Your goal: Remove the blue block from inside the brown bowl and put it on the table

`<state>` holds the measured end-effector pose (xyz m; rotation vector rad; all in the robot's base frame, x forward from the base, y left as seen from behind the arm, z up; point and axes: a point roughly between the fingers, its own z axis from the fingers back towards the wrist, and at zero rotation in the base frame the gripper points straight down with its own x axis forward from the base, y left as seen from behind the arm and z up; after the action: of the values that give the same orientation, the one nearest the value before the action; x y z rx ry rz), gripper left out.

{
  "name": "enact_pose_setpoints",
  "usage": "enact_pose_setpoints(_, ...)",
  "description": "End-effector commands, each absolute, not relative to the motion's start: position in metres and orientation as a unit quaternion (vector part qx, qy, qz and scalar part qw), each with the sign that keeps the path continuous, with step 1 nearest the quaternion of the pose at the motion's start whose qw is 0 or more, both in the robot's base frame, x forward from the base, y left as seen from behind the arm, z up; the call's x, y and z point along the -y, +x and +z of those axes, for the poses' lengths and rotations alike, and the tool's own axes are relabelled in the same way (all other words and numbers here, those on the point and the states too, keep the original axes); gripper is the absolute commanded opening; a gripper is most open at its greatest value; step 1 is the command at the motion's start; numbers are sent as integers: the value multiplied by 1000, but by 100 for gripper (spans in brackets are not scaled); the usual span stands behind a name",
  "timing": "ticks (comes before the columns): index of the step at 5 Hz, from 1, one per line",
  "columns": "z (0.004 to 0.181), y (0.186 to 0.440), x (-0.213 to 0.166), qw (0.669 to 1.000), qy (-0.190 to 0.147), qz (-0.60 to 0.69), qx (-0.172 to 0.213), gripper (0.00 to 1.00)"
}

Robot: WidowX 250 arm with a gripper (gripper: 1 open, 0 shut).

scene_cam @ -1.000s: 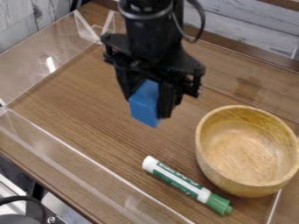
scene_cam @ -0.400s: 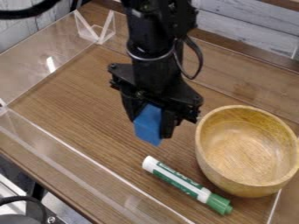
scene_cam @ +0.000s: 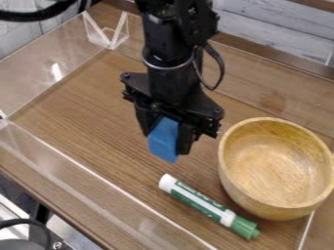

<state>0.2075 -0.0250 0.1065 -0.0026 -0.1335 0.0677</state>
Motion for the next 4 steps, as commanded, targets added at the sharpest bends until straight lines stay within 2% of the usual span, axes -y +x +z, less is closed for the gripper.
enact_pose_setpoints(1,117,218,23,995,-6,38,87,0)
enact_pose_setpoints(4,116,223,21,996,-12,39,84,0)
